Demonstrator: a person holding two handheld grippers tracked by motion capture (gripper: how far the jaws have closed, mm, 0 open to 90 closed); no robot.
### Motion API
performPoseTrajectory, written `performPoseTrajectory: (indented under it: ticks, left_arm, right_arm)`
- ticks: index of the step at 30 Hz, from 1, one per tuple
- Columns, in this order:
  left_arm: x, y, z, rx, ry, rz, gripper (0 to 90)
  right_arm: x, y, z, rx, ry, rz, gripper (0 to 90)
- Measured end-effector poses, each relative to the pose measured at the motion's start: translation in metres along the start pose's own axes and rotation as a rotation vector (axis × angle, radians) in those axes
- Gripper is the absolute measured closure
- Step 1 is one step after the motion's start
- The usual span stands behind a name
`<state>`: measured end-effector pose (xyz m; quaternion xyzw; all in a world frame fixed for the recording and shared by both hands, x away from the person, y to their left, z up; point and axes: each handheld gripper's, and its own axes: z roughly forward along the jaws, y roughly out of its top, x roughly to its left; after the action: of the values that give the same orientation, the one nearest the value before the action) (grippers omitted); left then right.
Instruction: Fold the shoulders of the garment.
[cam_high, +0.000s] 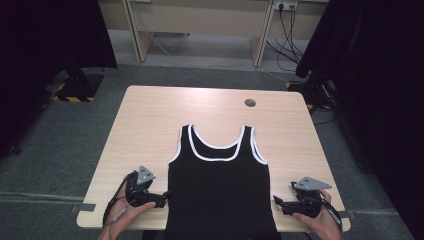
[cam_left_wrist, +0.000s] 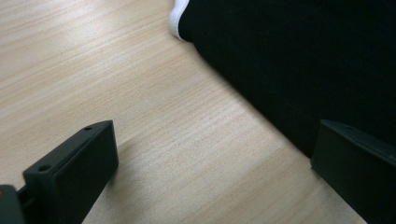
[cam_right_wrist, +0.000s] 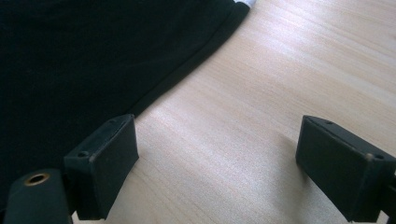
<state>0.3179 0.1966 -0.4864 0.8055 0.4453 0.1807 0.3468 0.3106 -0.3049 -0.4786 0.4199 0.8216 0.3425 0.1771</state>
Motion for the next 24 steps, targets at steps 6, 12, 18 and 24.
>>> performPoseTrajectory:
  ticks: [6, 12, 18, 24]
  left_arm:
    - [0.0010, -0.0003, -0.0007, -0.005, -0.002, -0.010, 0.0]
    - [0.0013, 0.0004, -0.0011, -0.014, -0.012, -0.013, 2.4]
    - [0.0004, 0.0028, -0.0033, -0.027, -0.023, -0.012, 2.4]
    - [0.0008, 0.0069, -0.0026, -0.029, -0.029, -0.002, 2.5]
  right_arm:
    - [0.0000, 0.0000, 0.0000, 0.000, 0.000, 0.000, 13.5]
    - [0.0000, 0.0001, 0.0000, 0.001, 0.000, 0.000, 13.4]
    - [-0.0001, 0.0001, 0.0000, 0.001, 0.000, 0.000, 13.4]
    - [0.0000, 0.0002, 0.0001, 0.001, 0.000, 0.000, 13.4]
